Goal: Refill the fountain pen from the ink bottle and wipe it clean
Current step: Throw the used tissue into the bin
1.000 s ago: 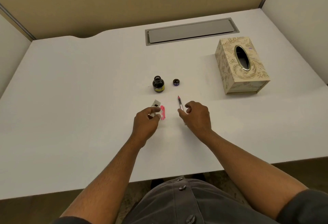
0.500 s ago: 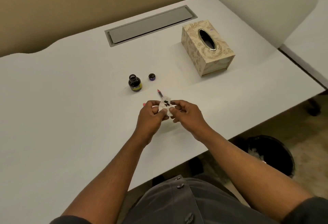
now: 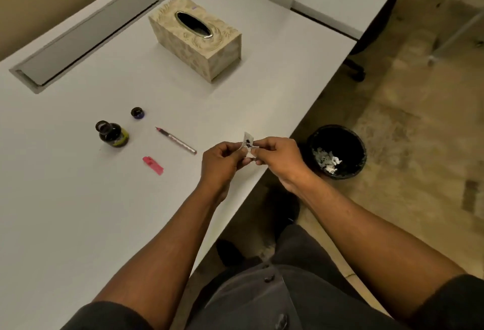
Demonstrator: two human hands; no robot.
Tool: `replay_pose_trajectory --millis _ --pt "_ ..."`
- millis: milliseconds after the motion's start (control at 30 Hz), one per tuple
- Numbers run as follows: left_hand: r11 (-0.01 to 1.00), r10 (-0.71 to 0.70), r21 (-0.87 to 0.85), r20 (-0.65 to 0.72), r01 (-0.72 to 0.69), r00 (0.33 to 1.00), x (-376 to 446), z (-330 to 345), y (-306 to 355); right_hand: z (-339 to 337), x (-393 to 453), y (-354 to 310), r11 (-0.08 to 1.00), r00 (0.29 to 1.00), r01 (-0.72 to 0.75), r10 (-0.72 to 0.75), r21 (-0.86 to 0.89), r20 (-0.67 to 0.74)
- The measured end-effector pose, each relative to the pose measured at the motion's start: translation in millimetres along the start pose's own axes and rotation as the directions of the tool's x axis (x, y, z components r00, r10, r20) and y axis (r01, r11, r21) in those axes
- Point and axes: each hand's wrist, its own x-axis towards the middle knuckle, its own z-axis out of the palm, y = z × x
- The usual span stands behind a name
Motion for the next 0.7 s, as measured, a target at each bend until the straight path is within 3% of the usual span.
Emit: replay_pose_trajectory --millis 167,267,333,467,700 --pt "0.948 0.101 0.287 0.133 -0.136 0.986 19 53 -4 -46 4 19 0.998 0.979 -0.024 0.036 0.059 -0.2" --pt "0.745 0.243 0.566 0.265 -0.354 0.933 32 90 -3 -79 10 24 0.996 0.956 -0.008 0.034 0.091 -0.29" --pt "0.61 0.296 0.66 0.323 -0.439 0.899 44 117 -2 -104 19 29 0.994 0.94 -0.011 0.047 0.105 -0.339" --pt "0.441 0.323 0.754 0.374 -0.487 0.87 73 174 1 -168 50 49 0.995 0.88 -0.042 0.079 0.089 -0.469" --pt "0.033 0.441 0.773 0.558 -0.634 0.703 156 266 10 -288 113 84 0.999 0.776 -0.043 0.026 -0.012 -0.63"
